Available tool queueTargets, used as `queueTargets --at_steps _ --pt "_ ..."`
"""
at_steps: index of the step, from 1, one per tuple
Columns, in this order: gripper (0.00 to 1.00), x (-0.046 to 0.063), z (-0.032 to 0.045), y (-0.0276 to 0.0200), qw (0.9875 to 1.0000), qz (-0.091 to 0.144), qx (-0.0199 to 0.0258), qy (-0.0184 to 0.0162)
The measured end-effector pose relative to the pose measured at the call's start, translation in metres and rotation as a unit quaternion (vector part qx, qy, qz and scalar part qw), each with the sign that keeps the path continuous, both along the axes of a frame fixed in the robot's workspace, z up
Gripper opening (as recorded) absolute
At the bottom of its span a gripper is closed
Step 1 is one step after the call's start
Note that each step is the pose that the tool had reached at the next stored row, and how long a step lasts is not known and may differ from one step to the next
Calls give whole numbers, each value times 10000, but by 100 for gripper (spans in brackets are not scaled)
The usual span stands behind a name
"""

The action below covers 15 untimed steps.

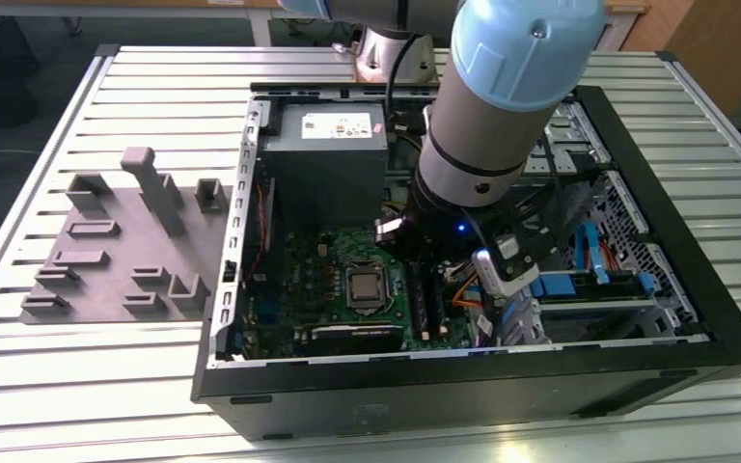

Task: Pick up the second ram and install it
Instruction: 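Press down the second ram until it locks into place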

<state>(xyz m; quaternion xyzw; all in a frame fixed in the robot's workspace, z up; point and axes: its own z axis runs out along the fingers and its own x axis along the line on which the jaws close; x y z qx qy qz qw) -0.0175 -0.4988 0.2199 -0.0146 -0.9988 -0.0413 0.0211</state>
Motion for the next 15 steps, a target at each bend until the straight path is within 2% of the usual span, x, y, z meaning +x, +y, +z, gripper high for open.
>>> queueTargets --at_steps 2,3,5,6,7,11,12,15 --pt "11 0 -18 0 10000 0 -1 2" --pt "11 1 -68 2 10000 0 -5 5" --pt "11 1 -53 3 10000 0 -9 6" --pt "11 1 -43 3 10000 0 5 1" --pt "11 2 -18 6 10000 1 19 -3" --pt "11 0 143 2 10000 3 6 2" --pt "11 1 166 1 10000 3 6 2" --pt "11 1 171 2 10000 3 8 1"
